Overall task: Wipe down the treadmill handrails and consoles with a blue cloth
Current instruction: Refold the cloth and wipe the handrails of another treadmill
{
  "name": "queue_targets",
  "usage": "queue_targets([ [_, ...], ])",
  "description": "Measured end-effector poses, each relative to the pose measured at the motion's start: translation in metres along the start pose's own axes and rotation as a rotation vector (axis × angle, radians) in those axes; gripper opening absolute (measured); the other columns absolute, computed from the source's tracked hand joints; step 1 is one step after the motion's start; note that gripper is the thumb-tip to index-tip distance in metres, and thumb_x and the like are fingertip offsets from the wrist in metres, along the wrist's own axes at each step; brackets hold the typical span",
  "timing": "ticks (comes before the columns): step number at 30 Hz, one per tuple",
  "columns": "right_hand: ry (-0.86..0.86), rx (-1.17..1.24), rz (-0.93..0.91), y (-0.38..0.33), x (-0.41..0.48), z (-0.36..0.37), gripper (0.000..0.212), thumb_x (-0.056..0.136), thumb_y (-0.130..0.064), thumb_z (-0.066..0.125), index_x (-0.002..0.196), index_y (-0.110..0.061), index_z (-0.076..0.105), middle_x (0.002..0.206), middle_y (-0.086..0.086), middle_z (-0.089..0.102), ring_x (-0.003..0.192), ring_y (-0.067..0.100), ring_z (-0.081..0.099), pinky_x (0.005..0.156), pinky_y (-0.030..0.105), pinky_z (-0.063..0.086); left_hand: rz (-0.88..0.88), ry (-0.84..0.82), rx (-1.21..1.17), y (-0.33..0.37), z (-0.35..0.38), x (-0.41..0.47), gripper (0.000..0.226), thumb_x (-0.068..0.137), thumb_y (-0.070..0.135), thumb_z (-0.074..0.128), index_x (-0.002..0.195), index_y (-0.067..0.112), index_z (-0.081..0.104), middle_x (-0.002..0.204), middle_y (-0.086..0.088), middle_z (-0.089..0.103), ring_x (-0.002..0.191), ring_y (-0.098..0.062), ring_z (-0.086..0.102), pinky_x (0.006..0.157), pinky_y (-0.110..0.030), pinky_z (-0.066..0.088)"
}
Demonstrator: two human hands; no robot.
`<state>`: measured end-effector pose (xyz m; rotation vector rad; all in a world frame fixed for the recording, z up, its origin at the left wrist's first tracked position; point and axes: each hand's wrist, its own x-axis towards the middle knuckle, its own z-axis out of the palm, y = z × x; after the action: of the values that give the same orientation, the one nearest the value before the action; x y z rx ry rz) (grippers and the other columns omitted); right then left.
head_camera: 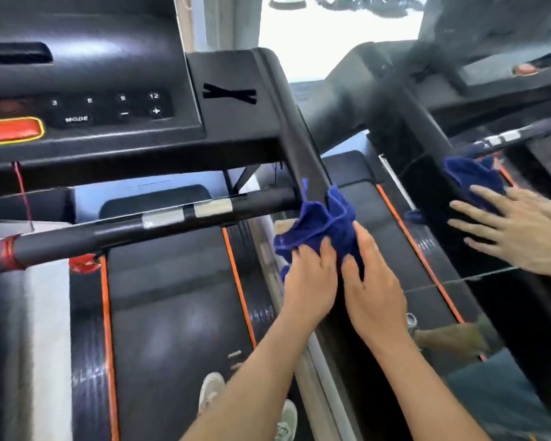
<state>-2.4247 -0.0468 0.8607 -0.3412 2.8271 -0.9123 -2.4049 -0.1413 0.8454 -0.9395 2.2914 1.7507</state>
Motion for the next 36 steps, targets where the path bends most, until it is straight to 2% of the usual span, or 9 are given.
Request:
queue_targets([
  [5,0.145,0.144,0.059,0.002,-0.003,-0.001,0.039,0.091,-0.018,0.049,0.127,-0.026,0.060,0.110,-0.007,0.070,0.099,0.011,0.064,0.090,0.040,0.051,0.020,0.229,0.163,0.001,-0.033,-0.004,0.040,0.093,0.051,0.045,0.074,0.016,0.047,0.083,-0.004,0.065,0.086,-0.031,0.059,0.069,-0.034,0.038],
  [9,0.191,0.203,0.133,0.001,-0.001,-0.003,0.035,0.086,-0.006,0.049,0.110,-0.024,0.067,0.072,-0.009,0.066,0.065,0.009,0.057,0.069,0.036,0.048,-0.080,0.169,-0.245,-0.002,-0.018,0.007,0.035,0.090,0.054,0.053,0.090,0.019,0.056,0.089,0.011,0.058,0.096,-0.018,0.058,0.077,-0.027,0.038],
  [13,0.157,0.193,0.120,0.000,0.004,-0.002,0.035,0.087,-0.011,0.044,0.118,-0.024,0.053,0.101,-0.010,0.059,0.091,0.016,0.055,0.073,0.029,0.034,-0.191,0.081,-0.658,0.008,0.004,0.037,0.058,0.093,0.051,0.051,0.139,0.016,0.043,0.123,0.009,0.049,0.110,-0.010,0.048,0.093,-0.023,0.036],
  [16,0.084,0.158,0.021,0.002,0.004,-0.003,0.064,0.089,-0.003,0.042,0.144,-0.033,0.032,0.132,-0.018,0.044,0.106,-0.001,0.043,0.080,0.021,0.033,-0.104,0.152,-0.735,0.000,0.018,0.036,0.074,0.078,0.069,0.050,0.138,0.026,0.042,0.134,0.006,0.054,0.118,-0.010,0.053,0.105,-0.032,0.040],
  [19,-0.036,0.172,-0.046,0.010,0.009,-0.002,0.060,0.091,-0.005,0.037,0.144,-0.031,0.041,0.149,-0.011,0.043,0.131,0.006,0.043,0.106,0.030,0.037,-0.028,0.242,-0.648,-0.023,0.046,0.012,0.072,0.072,0.076,0.044,0.125,0.028,0.048,0.124,0.008,0.058,0.117,-0.004,0.053,0.106,-0.030,0.039],
  [22,-0.103,0.350,-0.011,0.012,0.008,-0.005,0.058,0.085,-0.015,0.033,0.138,-0.026,0.051,0.149,-0.008,0.044,0.136,0.001,0.037,0.115,0.028,0.030,-0.006,0.192,-0.592,-0.034,0.063,-0.024,0.043,0.076,0.072,0.038,0.102,0.039,0.046,0.105,0.018,0.055,0.099,0.015,0.048,0.092,-0.008,0.031],
  [25,-0.189,0.402,-0.038,0.013,0.003,-0.013,0.047,0.093,-0.018,0.046,0.139,-0.026,0.050,0.150,-0.012,0.038,0.128,-0.010,0.034,0.107,0.011,0.028,-0.001,0.180,-0.583,-0.034,0.066,-0.041,0.072,0.072,0.075,0.035,0.122,0.026,0.049,0.118,0.012,0.057,0.111,0.004,0.050,0.095,-0.014,0.032],
  [29,-0.253,0.252,-0.171,0.022,-0.003,-0.021,0.052,0.088,-0.015,0.063,0.136,-0.023,0.045,0.139,-0.011,0.043,0.124,0.000,0.040,0.096,0.002,0.031,-0.050,0.103,-0.600,-0.032,0.065,-0.058,0.055,0.098,0.051,0.039,0.144,0.023,0.033,0.132,0.013,0.046,0.119,0.001,0.042,0.098,-0.017,0.029],
  [36,-0.197,-0.179,-0.194,0.057,-0.070,-0.060,0.040,0.097,-0.038,0.047,0.127,-0.014,0.057,0.122,0.006,0.065,0.114,0.026,0.057,0.086,0.032,0.040,-0.089,0.026,-0.128,-0.039,0.076,-0.110,0.059,0.093,0.060,0.038,0.132,0.016,0.039,0.128,-0.003,0.055,0.119,-0.023,0.051,0.086,-0.025,0.034],
])
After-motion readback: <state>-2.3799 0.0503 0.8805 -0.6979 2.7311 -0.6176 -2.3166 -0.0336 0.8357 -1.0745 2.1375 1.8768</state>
